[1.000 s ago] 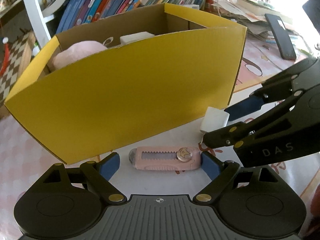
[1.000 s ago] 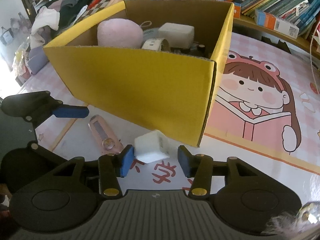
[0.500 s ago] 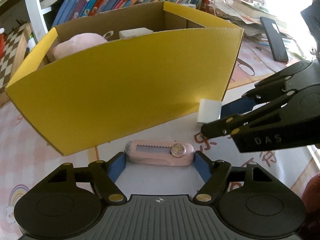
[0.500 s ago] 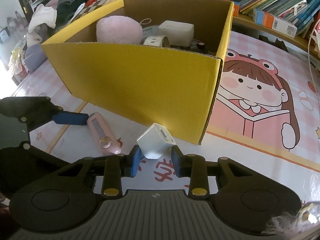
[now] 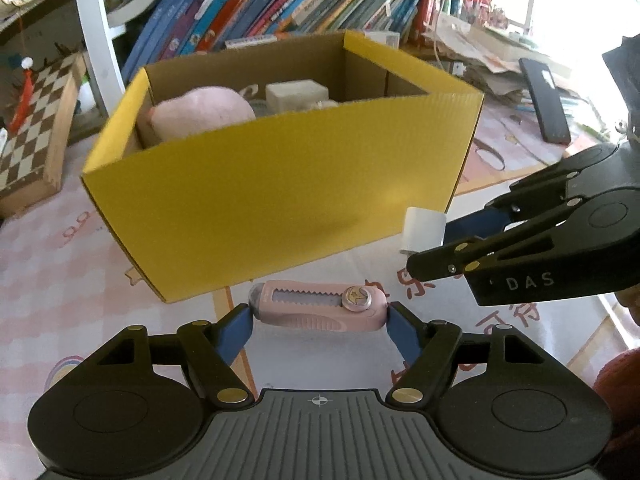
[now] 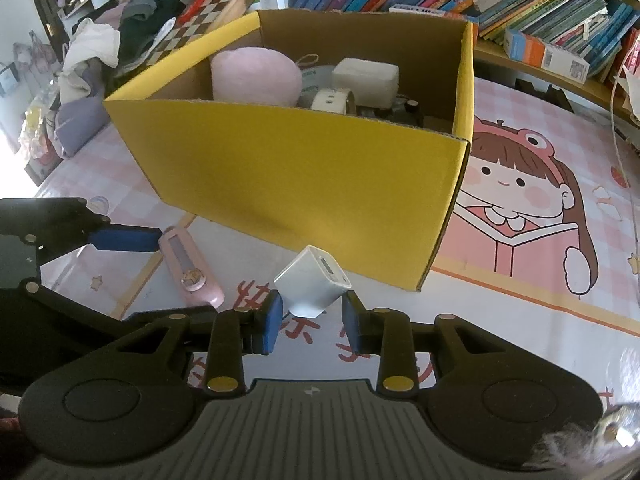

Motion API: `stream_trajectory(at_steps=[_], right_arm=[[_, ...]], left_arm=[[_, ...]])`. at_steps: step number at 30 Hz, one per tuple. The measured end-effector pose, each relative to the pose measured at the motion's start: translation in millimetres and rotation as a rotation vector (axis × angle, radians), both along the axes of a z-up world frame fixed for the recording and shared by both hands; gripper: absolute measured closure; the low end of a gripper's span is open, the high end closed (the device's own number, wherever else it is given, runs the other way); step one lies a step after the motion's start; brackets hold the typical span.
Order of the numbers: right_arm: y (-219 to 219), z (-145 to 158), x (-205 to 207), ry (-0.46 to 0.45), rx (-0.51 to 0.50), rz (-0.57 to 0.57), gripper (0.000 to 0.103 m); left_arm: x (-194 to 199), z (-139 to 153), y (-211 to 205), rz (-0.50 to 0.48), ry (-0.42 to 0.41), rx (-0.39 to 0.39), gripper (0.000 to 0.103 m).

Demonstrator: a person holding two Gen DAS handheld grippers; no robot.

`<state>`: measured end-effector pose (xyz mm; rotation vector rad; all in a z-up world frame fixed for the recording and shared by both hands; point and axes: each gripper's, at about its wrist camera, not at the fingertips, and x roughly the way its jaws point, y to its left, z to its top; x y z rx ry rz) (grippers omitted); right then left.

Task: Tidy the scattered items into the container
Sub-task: 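Grasp the pink comb with the left gripper while the right gripper grasps the white cube, then carry the pink comb and white cube up over the yellow box with both grippers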

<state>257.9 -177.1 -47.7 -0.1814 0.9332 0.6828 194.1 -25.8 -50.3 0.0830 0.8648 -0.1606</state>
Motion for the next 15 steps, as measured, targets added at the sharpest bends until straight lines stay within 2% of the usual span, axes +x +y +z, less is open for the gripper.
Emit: stream_trajectory(at_steps=[13,15], right_arm=[[-10.3,45.9,-29.1,-0.074,0.121,-0.019,0.076],[-13.0,52.5,-31.2,-0.080,0.141,-0.025,0.081]], left_arm=[[-22.1,55.3,4.7,-0.025,-0.153,-0.048,0.029],[-24.6,62.7,6.8,-0.020,-0.176,-0.058,0.029]])
